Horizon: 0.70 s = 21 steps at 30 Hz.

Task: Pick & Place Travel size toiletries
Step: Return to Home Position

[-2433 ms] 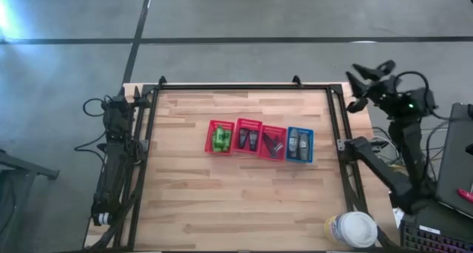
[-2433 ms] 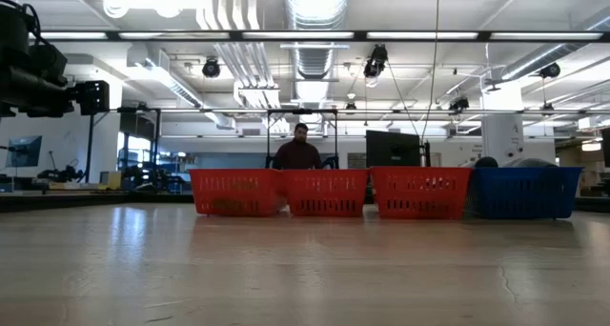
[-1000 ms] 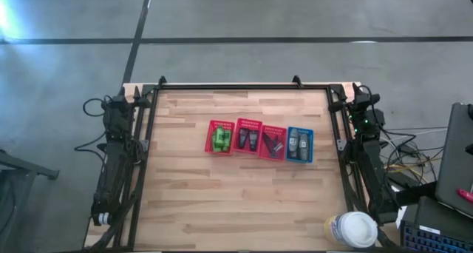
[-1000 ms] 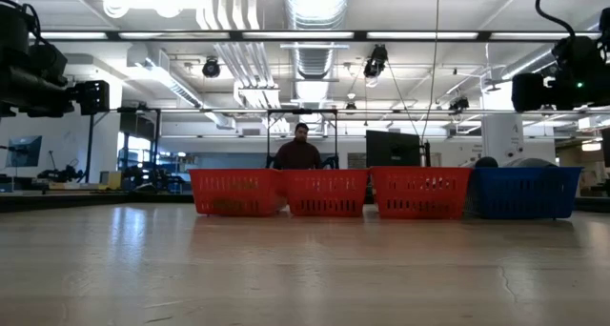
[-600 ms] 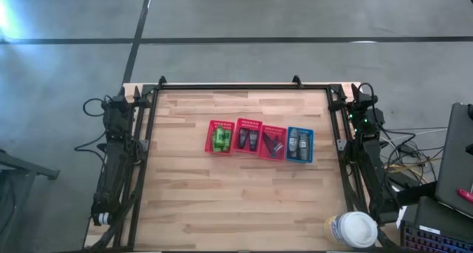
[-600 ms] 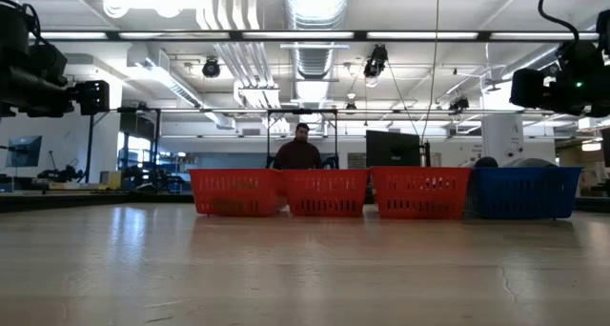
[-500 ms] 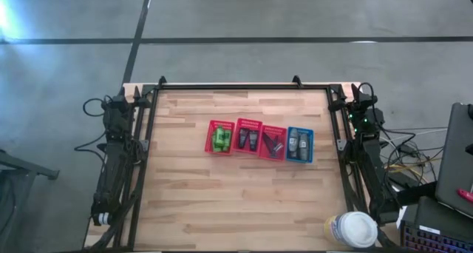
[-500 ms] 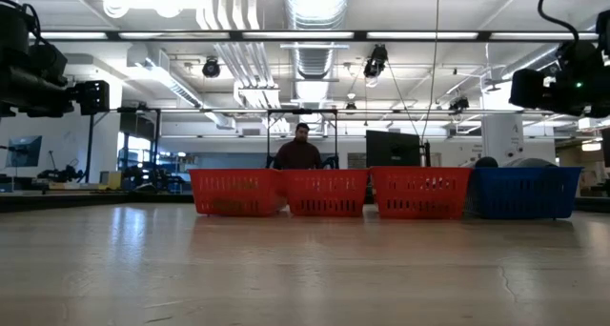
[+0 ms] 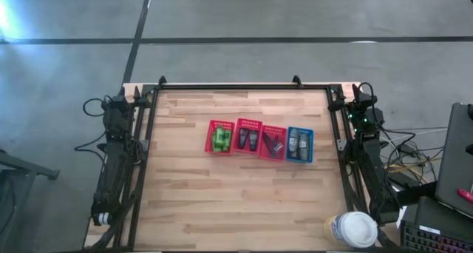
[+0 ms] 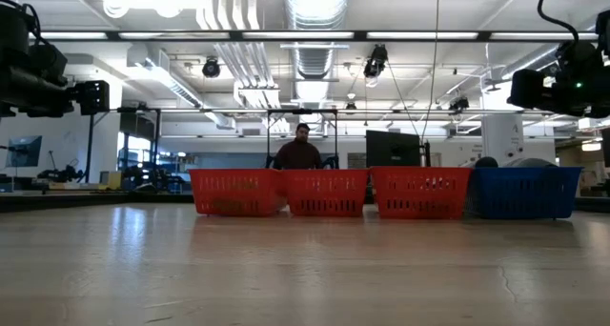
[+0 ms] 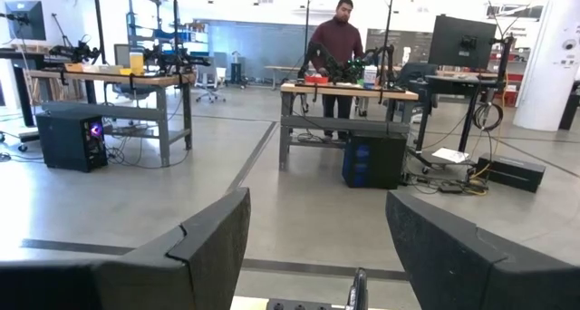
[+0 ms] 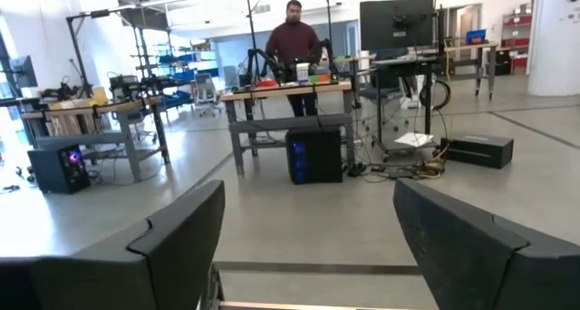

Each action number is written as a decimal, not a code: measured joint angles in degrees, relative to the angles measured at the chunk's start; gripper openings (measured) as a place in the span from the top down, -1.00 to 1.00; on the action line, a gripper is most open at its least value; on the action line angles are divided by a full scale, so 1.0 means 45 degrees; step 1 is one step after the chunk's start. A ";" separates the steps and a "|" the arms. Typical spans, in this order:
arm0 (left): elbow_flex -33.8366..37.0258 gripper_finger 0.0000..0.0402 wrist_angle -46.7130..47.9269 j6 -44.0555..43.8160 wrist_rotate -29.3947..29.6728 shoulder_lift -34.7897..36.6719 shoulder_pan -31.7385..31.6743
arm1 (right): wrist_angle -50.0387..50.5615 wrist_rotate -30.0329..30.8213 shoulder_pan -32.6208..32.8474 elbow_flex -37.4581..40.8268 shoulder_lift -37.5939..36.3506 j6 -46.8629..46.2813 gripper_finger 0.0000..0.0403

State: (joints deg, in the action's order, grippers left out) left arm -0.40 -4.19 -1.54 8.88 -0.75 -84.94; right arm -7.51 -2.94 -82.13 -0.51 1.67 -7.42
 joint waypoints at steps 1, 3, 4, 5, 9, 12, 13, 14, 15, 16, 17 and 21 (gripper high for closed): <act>0.0000 -0.31 0.0000 0.0004 0.0000 0.0000 0.0004 | 0.0000 0.0000 0.0000 0.0000 0.0000 0.0014 -0.59; 0.0000 -0.31 0.0000 0.0004 0.0000 0.0000 0.0001 | 0.0000 0.0000 0.0000 0.0000 0.0000 0.0014 -0.62; 0.0000 -0.31 0.0000 0.0003 0.0000 0.0000 0.0004 | 0.0000 0.0000 0.0000 0.0000 0.0000 0.0001 -0.63; 0.0000 -0.31 0.0003 0.0004 0.0000 0.0000 0.0003 | 0.0000 0.0000 0.0000 0.0000 0.0000 -0.0002 -0.65; 0.0000 -0.31 0.0000 0.0004 0.0000 0.0000 0.0002 | 0.0000 0.0004 0.0000 0.0000 0.0000 0.0004 -0.71; 0.0000 -0.31 0.0000 0.0004 0.0000 0.0000 0.0004 | 0.0000 0.0000 0.0000 0.0000 0.0000 0.0014 -0.76; 0.0000 -0.31 0.0000 0.0004 0.0000 0.0000 0.0001 | 0.0000 0.0004 0.0000 0.0000 0.0000 0.0010 -0.77; -0.0001 -0.31 0.0000 0.0003 0.0000 0.0000 0.0001 | 0.0000 0.0003 0.0000 0.0000 0.0000 0.0001 -0.78; 0.0000 -0.31 0.0000 0.0004 0.0000 -0.0001 0.0000 | 0.0000 0.0002 0.0000 0.0000 0.0000 -0.0003 -0.78; -0.0005 -0.31 0.0000 0.0004 0.0000 -0.0001 0.0001 | 0.0000 0.0005 0.0000 0.0000 0.0000 0.0003 -0.79; 0.0000 -0.31 0.0000 0.0002 0.0000 0.0000 0.0004 | 0.0000 0.0005 0.0000 0.0000 0.0000 0.0009 -0.79; 0.0000 -0.31 0.0000 0.0003 0.0000 -0.0002 0.0004 | 0.0000 0.0005 0.0000 0.0000 0.0000 0.0000 -0.75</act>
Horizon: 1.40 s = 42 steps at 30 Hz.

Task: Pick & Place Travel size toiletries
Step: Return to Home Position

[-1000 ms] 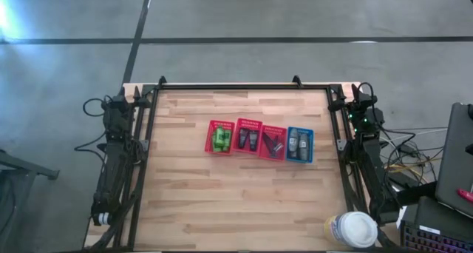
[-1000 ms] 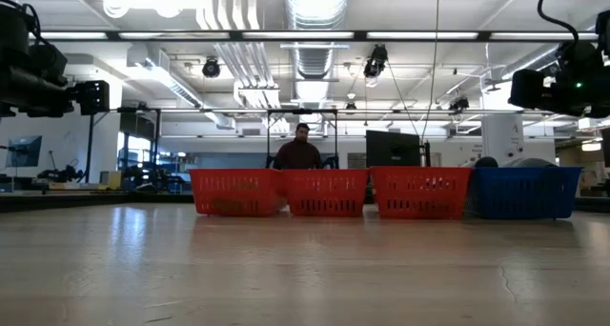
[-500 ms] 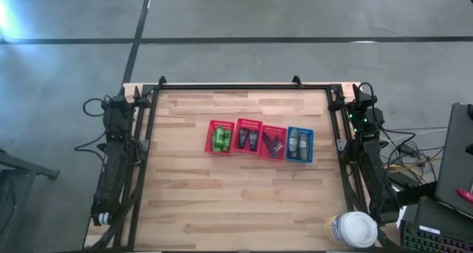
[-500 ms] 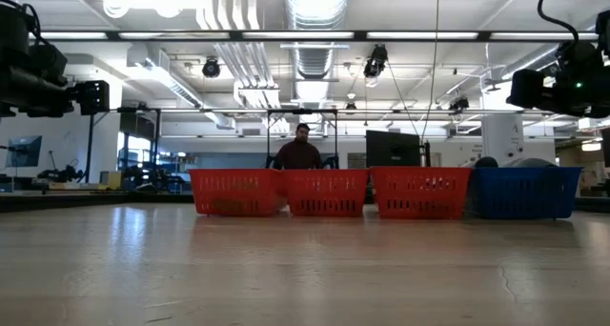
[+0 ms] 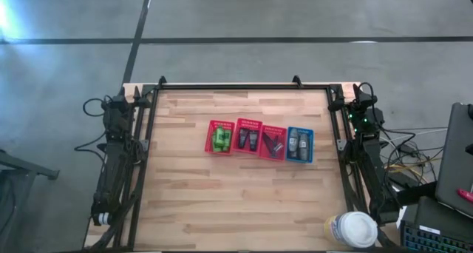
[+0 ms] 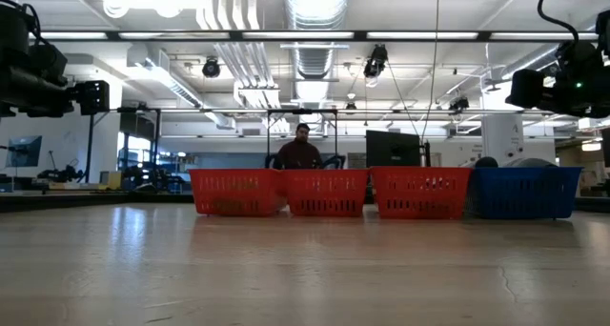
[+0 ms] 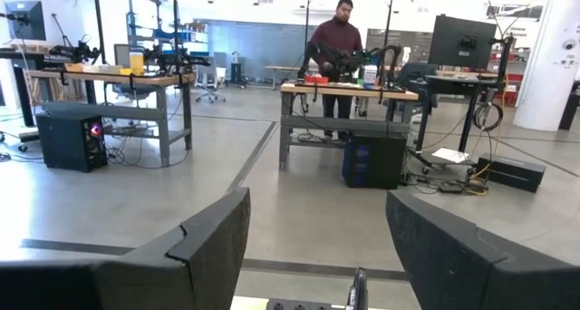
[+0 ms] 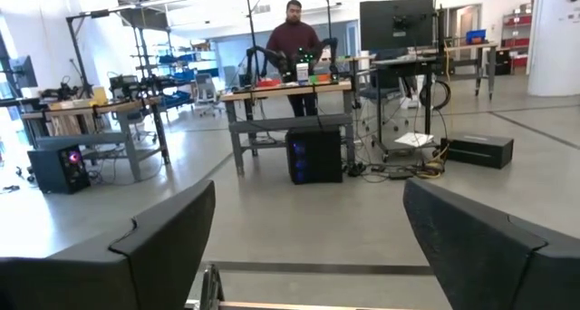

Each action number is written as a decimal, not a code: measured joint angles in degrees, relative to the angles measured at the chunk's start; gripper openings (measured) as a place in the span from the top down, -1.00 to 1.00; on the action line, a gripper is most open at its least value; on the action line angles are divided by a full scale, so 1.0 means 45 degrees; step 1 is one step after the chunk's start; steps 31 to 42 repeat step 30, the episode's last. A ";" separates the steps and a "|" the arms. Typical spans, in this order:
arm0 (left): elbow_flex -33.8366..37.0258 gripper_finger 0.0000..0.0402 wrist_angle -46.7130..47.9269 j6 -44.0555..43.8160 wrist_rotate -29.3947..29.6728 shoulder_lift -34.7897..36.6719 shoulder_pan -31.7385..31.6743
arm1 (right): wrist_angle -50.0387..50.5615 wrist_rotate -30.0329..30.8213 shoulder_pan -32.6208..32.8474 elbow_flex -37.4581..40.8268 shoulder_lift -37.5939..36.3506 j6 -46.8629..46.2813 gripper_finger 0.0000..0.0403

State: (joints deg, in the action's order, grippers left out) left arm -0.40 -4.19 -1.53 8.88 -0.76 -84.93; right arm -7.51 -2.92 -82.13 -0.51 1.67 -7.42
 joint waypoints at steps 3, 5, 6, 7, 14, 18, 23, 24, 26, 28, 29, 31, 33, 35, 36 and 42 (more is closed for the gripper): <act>-0.0005 -0.31 0.0000 -0.0002 0.0000 0.0000 -0.0002 | 0.0000 0.0000 0.0000 -0.0001 0.0000 0.0000 -0.71; 0.0000 -0.31 0.0000 0.0002 0.0000 0.0002 0.0000 | 0.0000 0.0000 0.0000 -0.0003 0.0000 0.0003 -0.67; 0.0000 -0.31 0.0000 -0.0003 0.0000 0.0002 0.0000 | 0.0000 0.0000 0.0000 -0.0004 0.0000 0.0009 -0.66; 0.0000 -0.31 0.0000 0.0001 0.0000 0.0002 0.0000 | 0.0000 0.0000 0.0000 -0.0005 0.0000 0.0010 -0.64; 0.0000 -0.31 0.0000 0.0002 0.0000 -0.0003 0.0000 | 0.0000 0.0000 0.0000 -0.0005 0.0000 0.0001 -0.62; 0.0000 -0.31 0.0000 0.0000 0.0000 0.0000 0.0000 | 0.0000 0.0000 0.0000 -0.0005 -0.0004 0.0008 -0.68; -0.0005 -0.31 0.0000 -0.0003 0.0000 0.0002 0.0000 | 0.0000 0.0000 -0.0001 -0.0005 -0.0001 0.0005 -0.76; 0.0000 -0.31 0.0000 -0.0003 0.0000 -0.0003 0.0000 | 0.0000 0.0000 0.0000 -0.0005 0.0000 -0.0004 -0.78; -0.0002 -0.31 0.0000 0.0002 -0.0001 -0.0003 0.0000 | 0.0000 0.0000 -0.0001 -0.0005 -0.0001 0.0007 -0.79; 0.0000 -0.31 0.0000 0.0002 -0.0003 0.0002 0.0000 | 0.0000 0.0000 0.0000 -0.0005 -0.0002 0.0005 -0.79; -0.0003 -0.31 -0.0003 -0.0001 0.0000 0.0000 0.0000 | 0.0000 0.0000 0.0000 -0.0005 0.0000 -0.0005 -0.79; -0.0002 -0.31 -0.0001 -0.0001 -0.0001 -0.0001 0.0000 | 0.0000 0.0000 0.0000 -0.0005 -0.0001 -0.0004 -0.78; -0.0002 -0.31 -0.0001 -0.0001 -0.0001 -0.0001 0.0000 | 0.0000 0.0000 0.0000 -0.0005 -0.0001 -0.0004 -0.78; -0.0002 -0.31 -0.0001 -0.0001 -0.0001 -0.0001 0.0000 | 0.0000 0.0000 0.0000 -0.0005 -0.0001 -0.0004 -0.78; -0.0002 -0.31 -0.0001 -0.0001 -0.0001 -0.0001 0.0000 | 0.0000 0.0000 0.0000 -0.0005 -0.0001 -0.0004 -0.78; -0.0002 -0.31 -0.0001 -0.0001 -0.0001 -0.0001 0.0000 | 0.0000 0.0000 0.0000 -0.0005 -0.0001 -0.0004 -0.78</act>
